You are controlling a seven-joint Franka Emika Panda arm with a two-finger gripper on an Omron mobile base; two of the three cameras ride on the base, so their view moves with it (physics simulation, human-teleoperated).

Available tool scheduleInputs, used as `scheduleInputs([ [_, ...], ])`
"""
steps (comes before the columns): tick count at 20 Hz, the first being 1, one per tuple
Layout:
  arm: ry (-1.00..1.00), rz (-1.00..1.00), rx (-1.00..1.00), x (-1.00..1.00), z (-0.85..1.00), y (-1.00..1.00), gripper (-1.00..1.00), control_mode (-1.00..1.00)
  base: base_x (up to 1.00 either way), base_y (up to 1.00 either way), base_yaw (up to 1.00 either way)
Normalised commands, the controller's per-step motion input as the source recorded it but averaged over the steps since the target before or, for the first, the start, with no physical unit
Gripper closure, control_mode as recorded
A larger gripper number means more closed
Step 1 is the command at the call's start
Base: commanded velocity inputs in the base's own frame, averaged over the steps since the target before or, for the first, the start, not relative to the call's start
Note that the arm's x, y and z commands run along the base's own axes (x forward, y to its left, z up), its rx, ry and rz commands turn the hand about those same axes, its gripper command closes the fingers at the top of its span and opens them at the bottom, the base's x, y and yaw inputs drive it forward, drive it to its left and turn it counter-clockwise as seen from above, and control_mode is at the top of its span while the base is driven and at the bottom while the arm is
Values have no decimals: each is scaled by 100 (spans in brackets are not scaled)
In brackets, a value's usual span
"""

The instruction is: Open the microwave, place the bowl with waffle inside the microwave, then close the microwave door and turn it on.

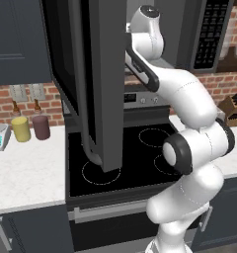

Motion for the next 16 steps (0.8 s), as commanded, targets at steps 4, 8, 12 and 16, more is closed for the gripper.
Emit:
scheduleInputs([
  [4, 0, 0, 0, 64, -21, 10, 100, -100, 0, 0, 0],
  [8, 0, 0, 0, 59, -27, 7, 100, -100, 0, 0, 0],
  [12, 1, 0, 0, 38, -40, 8, 100, -100, 0, 0, 0],
  [16, 2, 0, 0, 30, -48, 9, 100, -100, 0, 0, 0],
])
